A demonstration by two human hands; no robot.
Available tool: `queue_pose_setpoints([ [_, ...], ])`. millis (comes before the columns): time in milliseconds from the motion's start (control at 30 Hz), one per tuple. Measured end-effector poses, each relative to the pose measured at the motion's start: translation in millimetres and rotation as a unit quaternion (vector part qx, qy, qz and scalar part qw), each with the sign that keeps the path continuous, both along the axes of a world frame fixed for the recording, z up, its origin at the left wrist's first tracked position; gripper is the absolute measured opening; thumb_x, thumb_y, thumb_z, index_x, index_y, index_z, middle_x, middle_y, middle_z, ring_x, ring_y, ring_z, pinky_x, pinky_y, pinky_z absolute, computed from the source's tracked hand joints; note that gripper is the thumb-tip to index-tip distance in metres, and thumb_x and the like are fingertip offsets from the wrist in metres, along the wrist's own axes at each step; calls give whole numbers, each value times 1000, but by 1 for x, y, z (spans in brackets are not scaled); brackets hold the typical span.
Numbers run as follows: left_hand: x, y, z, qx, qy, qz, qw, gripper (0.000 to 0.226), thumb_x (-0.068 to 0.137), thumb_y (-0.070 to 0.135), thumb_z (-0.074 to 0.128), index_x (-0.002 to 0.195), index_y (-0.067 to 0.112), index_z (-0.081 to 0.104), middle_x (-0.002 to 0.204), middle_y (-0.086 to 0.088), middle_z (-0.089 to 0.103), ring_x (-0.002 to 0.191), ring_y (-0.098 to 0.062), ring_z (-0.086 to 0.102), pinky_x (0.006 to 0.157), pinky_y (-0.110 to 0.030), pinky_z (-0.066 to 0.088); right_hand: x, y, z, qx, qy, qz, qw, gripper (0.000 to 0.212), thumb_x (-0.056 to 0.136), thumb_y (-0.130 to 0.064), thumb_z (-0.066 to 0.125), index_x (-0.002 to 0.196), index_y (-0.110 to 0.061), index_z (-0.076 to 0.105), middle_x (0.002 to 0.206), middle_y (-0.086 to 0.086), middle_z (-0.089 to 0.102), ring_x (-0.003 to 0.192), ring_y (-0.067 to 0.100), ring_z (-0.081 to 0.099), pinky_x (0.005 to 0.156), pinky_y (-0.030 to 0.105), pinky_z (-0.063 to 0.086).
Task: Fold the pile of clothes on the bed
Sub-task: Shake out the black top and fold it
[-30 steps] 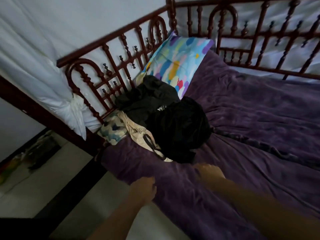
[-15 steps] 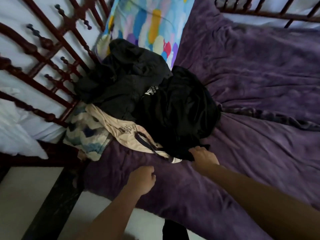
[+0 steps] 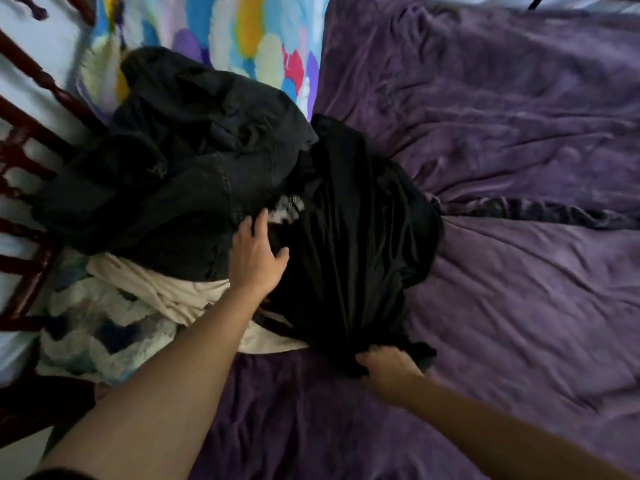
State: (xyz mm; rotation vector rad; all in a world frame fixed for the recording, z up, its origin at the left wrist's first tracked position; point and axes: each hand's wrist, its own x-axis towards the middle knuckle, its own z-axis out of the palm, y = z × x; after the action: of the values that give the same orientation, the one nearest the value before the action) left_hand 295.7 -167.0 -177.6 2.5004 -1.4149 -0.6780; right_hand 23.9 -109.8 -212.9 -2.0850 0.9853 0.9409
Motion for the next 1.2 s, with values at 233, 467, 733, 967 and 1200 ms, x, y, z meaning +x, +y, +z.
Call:
queue_pose_setpoints([
  [233, -57, 30, -22, 133, 172, -44, 975, 33, 90, 14, 54, 123, 15, 56, 117, -10, 65, 110, -31, 59, 90, -33, 46, -61, 18, 8, 131, 42, -90, 986, 33, 83, -33, 58, 111, -17, 64, 121, 7, 63, 114, 27, 58, 88, 29, 45],
  [467, -80, 141, -3, 214, 160, -94, 959, 9, 77, 23, 57, 72, 24, 50, 76, 4, 62, 88, -22, 62, 67, -29, 42, -21, -104, 11, -71, -154, -455, 874, 69, 73, -47, 77, 131, -18, 53, 119, 8, 63, 110, 23, 60, 92, 31, 48],
  [733, -51, 244, 20, 340, 71, 18, 938, 40, 79, 35, 56, 119, 32, 57, 109, 2, 67, 106, -19, 62, 83, -29, 49, 49, -99, 6, -65, -195, -352, 913, 52, 85, -26, 63, 135, -18, 48, 125, 14, 62, 113, 33, 58, 94, 37, 48],
  [967, -41, 176, 22, 203, 71, 17, 976, 33, 83, 24, 60, 116, 21, 55, 111, 0, 51, 106, -22, 57, 84, -35, 48, -57, 24, 11, -3, -57, -124, 991, 34, 83, -41, 54, 113, -25, 59, 113, 5, 66, 106, 29, 61, 79, 33, 46],
  [1200, -86, 36, 12, 31, 58, -49, 997, 51, 86, 27, 63, 135, 23, 49, 130, -6, 46, 120, -26, 46, 95, -40, 43, -110, -11, 0, 4, 48, -199, 979, 39, 88, -34, 55, 116, -7, 57, 119, 13, 63, 112, 30, 59, 85, 32, 46],
])
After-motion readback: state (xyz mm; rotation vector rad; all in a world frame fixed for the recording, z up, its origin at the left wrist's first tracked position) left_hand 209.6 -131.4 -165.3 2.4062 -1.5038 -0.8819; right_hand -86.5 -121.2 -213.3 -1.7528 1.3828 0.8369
